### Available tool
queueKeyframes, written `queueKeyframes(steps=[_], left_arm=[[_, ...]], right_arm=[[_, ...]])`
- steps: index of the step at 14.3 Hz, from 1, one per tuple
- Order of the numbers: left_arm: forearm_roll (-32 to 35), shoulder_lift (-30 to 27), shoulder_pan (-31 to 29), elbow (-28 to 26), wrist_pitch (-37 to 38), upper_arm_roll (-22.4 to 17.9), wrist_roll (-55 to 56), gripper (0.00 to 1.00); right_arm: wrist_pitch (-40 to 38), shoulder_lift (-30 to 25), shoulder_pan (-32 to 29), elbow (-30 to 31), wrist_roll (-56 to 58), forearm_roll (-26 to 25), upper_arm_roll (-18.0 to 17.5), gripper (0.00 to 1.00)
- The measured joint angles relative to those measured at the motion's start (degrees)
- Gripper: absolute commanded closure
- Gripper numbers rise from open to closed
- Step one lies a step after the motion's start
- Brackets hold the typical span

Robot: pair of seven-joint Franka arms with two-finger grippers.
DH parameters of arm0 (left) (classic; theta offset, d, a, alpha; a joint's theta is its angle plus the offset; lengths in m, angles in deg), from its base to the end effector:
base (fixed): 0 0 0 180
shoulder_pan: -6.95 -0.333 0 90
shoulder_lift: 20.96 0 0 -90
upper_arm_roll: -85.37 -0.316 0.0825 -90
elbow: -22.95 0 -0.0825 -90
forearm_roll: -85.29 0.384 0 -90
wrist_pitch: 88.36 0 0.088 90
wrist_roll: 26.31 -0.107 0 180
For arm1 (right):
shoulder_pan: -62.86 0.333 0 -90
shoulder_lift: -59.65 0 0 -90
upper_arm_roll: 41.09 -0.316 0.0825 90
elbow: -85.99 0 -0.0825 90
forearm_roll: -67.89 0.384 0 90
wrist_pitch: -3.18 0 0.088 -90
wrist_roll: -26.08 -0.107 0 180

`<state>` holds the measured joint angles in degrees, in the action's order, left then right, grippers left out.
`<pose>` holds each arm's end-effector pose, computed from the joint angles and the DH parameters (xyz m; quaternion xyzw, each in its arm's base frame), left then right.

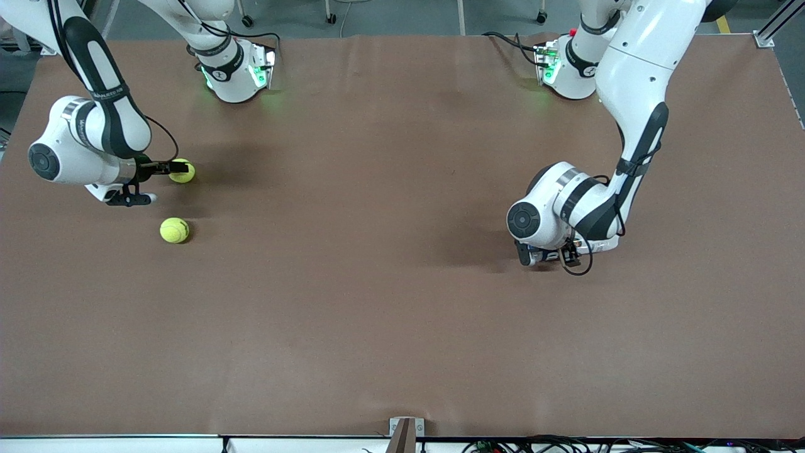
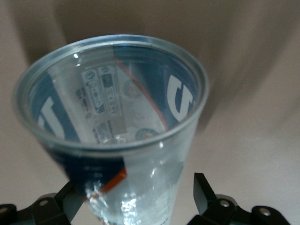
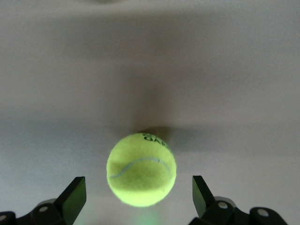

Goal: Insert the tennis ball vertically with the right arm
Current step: 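Lift the can upright with the left gripper while the right gripper grasps a ball, then carry the can to mid-table while the right gripper lifts the ball toward it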

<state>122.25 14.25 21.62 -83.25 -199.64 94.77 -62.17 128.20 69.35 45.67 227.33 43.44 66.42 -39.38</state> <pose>0.5531 -0.2003 0.1673 -0.7139 0.6246 0.2578 0.1834 0.4015 -0.1390 0.1998 -0.9743 0.0039 0.2174 0.0595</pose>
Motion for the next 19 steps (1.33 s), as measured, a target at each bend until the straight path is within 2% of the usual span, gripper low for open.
queueKeyframes(steps=[2, 4, 5, 8, 9, 11, 15, 16, 17, 19], left_arm=[[0.23, 0.43, 0.0, 0.08, -0.04, -0.01, 0.09, 0.06], [1.28, 0.59, -0.01, 0.13, -0.09, -0.02, 0.17, 0.17], [1.49, 0.67, -0.04, 0.15, -0.36, -0.04, 0.18, 0.19], [1.6, 0.92, -0.11, 0.24, -1.4, -0.1, 0.18, 0.2], [1.6, 0.93, -0.12, 0.25, -1.57, -0.11, 0.18, 0.26], [1.61, 0.92, -0.13, 0.34, -1.7, -0.11, 0.18, 0.37], [1.61, 0.94, -0.12, 1.09, -2.54, 0.18, 0.18, 0.4], [1.61, 0.94, -0.19, 1.39, -2.91, 1.02, 0.18, 0.4], [1.61, 0.94, -0.28, 1.88, -3.08, 2.42, 0.18, 0.4], [1.12, 0.76, -0.26, 3.43, -2.64, 5.55, 0.43, 0.4]], right_arm=[[1.56, 2.06, -0.21, 0.16, 0.01, -0.02, 0.14, 0.0], [1.73, 3.18, -0.24, 0.16, 0.01, -0.03, 0.17, 0.0], [1.72, 3.28, -0.24, 0.16, 0.01, -0.03, 0.17, 0.0], [0.78, 3.28, -0.24, 0.11, 0.01, -0.03, 0.17, 0.03], [0.14, 3.27, -0.24, 0.09, 0.03, -0.03, 0.18, 0.13], [0.02, 3.27, -0.24, 0.09, 0.06, -0.03, 0.17, 0.24], [0.0, 3.27, -0.24, -0.04, 0.13, -0.03, 0.16, 0.39], [-0.21, 3.19, -0.24, -0.2, 0.24, -0.03, 0.16, 0.57], [-0.19, 3.19, -0.24, -0.34, 0.46, -0.03, 0.16, 0.61], [-0.19, 3.19, -0.31, -0.83, 0.71, -0.03, 0.18, 0.62]])
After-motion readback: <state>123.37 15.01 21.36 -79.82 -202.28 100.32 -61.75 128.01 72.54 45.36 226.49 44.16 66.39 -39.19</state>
